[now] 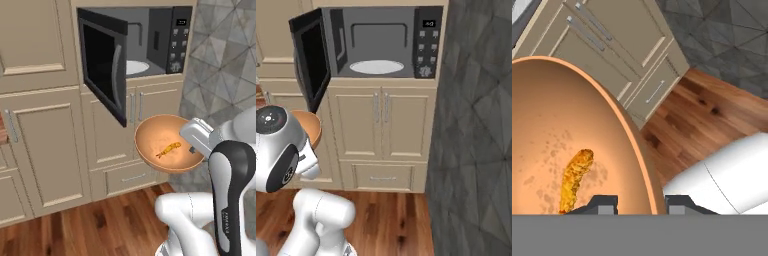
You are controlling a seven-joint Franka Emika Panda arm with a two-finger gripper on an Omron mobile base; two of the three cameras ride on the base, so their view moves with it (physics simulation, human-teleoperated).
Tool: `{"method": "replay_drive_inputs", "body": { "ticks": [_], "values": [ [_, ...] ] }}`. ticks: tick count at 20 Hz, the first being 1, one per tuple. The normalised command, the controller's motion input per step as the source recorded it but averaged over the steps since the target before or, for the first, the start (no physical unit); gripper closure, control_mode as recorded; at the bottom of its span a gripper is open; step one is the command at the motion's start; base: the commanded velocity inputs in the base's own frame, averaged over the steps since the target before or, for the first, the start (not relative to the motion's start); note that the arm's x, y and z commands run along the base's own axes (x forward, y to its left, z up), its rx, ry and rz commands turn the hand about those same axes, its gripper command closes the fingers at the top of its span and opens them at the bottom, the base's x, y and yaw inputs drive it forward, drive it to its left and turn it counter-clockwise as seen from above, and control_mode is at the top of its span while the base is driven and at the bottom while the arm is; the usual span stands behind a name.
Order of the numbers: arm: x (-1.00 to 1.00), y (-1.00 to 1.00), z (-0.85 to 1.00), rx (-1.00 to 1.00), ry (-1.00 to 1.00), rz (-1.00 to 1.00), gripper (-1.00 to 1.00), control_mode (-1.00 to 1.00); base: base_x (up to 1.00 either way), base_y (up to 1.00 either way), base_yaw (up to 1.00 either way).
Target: Remove the banana from the bowl and place it on the small plate. Then place the bowl with only the shrimp in the microwave, close the door, and press the start button to microwave the shrimp.
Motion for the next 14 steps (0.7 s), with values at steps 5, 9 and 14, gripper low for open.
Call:
{"method": "replay_drive_inputs", "body": {
  "ticks": [5,9,14],
  "values": [
    [0.00,0.00,0.00,0.00,0.00,0.00,1.00,1.00,0.68,-0.76,0.02],
    [0.00,0.00,0.00,0.00,0.00,0.00,1.00,1.00,0.88,-0.15,0.05],
    [0.00,0.00,0.00,0.00,0.00,0.00,1.00,1.00,0.71,-0.06,0.06]
  ]
}}
